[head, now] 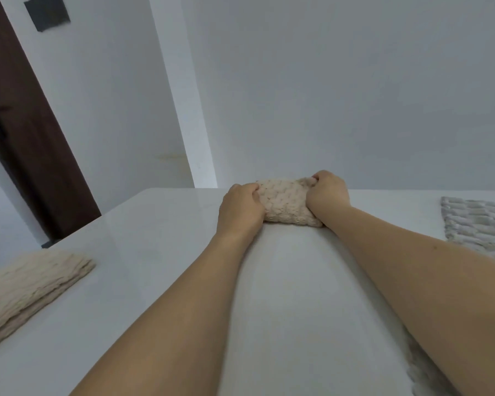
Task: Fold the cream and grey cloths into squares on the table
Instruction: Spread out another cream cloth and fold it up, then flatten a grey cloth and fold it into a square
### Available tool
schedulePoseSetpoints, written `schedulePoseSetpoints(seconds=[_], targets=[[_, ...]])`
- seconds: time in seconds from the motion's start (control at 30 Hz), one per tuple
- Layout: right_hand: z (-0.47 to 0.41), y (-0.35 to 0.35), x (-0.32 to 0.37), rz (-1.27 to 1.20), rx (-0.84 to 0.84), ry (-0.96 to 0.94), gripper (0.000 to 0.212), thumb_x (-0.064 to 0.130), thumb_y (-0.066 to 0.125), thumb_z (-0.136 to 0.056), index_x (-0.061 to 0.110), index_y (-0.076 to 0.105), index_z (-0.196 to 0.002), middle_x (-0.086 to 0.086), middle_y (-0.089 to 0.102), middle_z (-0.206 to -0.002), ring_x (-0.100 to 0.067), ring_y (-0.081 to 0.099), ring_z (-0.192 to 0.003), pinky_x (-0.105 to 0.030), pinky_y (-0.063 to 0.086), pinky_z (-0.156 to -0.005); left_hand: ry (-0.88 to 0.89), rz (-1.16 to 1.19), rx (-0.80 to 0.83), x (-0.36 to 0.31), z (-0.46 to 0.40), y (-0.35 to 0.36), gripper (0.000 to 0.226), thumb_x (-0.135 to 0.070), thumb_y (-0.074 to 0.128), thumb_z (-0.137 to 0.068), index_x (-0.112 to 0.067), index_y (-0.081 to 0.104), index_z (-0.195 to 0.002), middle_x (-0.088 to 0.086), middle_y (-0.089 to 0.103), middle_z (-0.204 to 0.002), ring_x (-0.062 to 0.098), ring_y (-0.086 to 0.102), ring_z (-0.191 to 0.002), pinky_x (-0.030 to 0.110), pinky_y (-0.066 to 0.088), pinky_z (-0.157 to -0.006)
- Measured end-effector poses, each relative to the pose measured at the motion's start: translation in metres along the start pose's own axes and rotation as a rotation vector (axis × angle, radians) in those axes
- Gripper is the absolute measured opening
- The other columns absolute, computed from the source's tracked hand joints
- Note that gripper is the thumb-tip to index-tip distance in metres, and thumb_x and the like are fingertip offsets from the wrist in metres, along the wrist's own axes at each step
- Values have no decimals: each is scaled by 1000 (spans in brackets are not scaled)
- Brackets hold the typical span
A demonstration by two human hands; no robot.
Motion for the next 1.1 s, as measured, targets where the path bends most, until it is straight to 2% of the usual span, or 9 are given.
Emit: schedulePoseSetpoints(seconds=[0.1, 0.4, 0.5, 0.63, 0.73, 0.8, 0.93, 1.0, 1.1], targets=[[1, -3, -2, -153, -63, 14, 29, 5, 42, -92, 4, 60, -115, -16, 61, -114, -30, 55, -104, -28, 37, -76, 49, 15, -102, -6, -1, -5, 35, -17, 41, -101, -22, 65, -126, 8, 61, -111, 22, 57, -103, 26, 39, -84], [4, -9, -1, -168, 28, 69, 34, 4, 40, -92, 0, 57, -121, -17, 58, -126, -32, 52, -113, -28, 39, -84, -8, -296, 140, 6, -8, 16, 43, -25, 32, -100, -31, 59, -133, 6, 55, -129, 32, 46, -119, 43, 34, -97], [13, -35, 8, -225, 132, 141, 48, 8, 37, -95, 3, 37, -142, -15, 39, -145, -31, 49, -120, -31, 41, -88, -34, -268, 21, 1, -3, 5, 41, -23, 32, -102, -23, 54, -137, 10, 52, -131, 32, 46, -119, 44, 34, -98], [39, -114, 18, -108, 155, -39, 50, 11, 38, -95, 14, 36, -145, -5, 34, -148, -21, 48, -107, -27, 40, -77, 161, -52, -215, -34, 20, -20, 38, -9, 40, -93, -13, 59, -126, 8, 57, -117, 28, 52, -104, 39, 41, -91], [75, -169, -3, 55, 230, -105, 45, 13, 41, -95, 16, 43, -140, -4, 42, -143, -21, 45, -122, -28, 39, -93, 242, 184, -72, -88, 60, -27, 24, -7, 45, -94, -14, 61, -111, -1, 60, -102, 10, 53, -85, 24, 44, -78], [101, -197, -28, 186, 288, -86, 43, 12, 42, -94, 15, 47, -137, -4, 45, -140, -21, 45, -125, -26, 35, -93, 235, 327, 172, -131, 93, -27, 18, -8, 49, -93, -18, 62, -102, -4, 61, -91, 3, 51, -71, 16, 43, -66], [150, -248, -71, 398, 369, -44, 26, 15, 46, -91, 19, 54, -115, 0, 50, -116, -20, 50, -105, -28, 37, -79, 448, 185, 684, -195, 167, -9, 25, -23, 59, -90, -26, 61, -115, -13, 58, -109, 3, 56, -92, 13, 45, -76], [171, -265, -84, 423, 470, 4, 16, 21, 51, -88, 21, 53, -104, 2, 52, -109, -16, 51, -94, -31, 39, -73, 544, -2, 686, -208, 184, 3, 33, -31, 59, -88, -28, 60, -120, -12, 55, -116, 5, 52, -100, 21, 47, -83], [199, -272, -92, 497, 688, 23, 44, 42, 56, -82, 26, 48, -122, 1, 44, -124, -19, 45, -113, -39, 43, -93, 698, -299, 516, -228, 189, 15, 20, -29, 51, -87, -20, 63, -100, -3, 59, -102, 20, 56, -97, 35, 49, -71]])
Point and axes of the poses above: each hand's wrist, its own z-axis away from the middle knuckle, its own y-axis out of the palm, x = y × z, the point moved 4 cm from there along -z, towards the middle knuckle
